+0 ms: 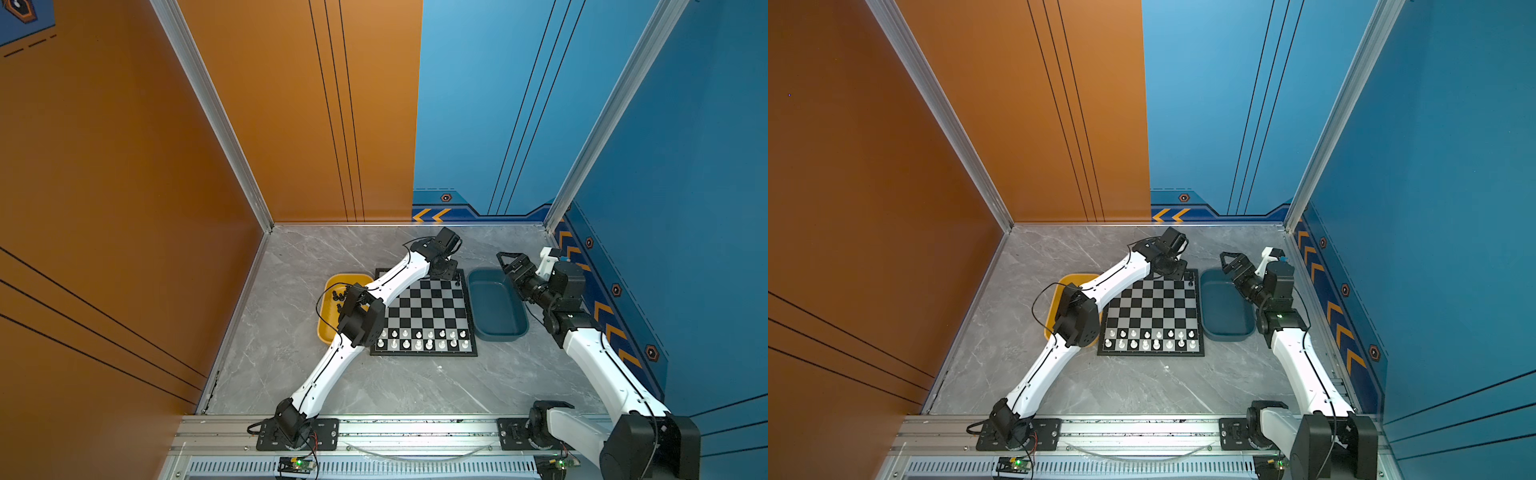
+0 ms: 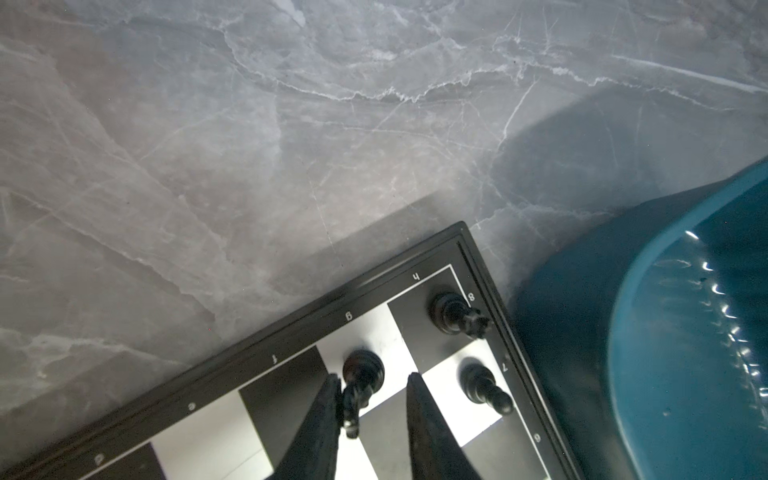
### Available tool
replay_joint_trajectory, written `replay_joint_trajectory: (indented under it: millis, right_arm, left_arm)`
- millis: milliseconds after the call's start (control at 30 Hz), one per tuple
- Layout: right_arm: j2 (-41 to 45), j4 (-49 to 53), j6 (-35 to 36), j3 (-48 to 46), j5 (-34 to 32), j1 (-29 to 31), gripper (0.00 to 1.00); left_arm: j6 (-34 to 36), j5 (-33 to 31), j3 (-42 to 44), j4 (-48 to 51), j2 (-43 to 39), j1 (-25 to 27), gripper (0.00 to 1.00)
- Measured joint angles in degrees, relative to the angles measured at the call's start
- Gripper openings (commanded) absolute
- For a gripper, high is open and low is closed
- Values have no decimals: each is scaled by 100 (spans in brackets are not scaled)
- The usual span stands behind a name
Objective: Set up the chess pieces on the board
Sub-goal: 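Lower the black piece onto the far corner square and open the left gripper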
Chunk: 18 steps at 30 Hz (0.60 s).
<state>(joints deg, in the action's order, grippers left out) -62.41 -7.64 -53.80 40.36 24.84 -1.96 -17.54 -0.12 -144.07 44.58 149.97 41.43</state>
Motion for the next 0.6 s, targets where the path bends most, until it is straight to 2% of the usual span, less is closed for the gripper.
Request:
replay_joint_trajectory:
  millis: [300, 600]
  right_arm:
    - [0, 0, 0, -7, -2, 0, 100]
    - [0, 0, 0, -9, 0, -28, 100]
  left_arm:
    - [17, 0, -11, 0, 9, 33, 33]
    - [42, 0, -83, 0, 96, 33, 39]
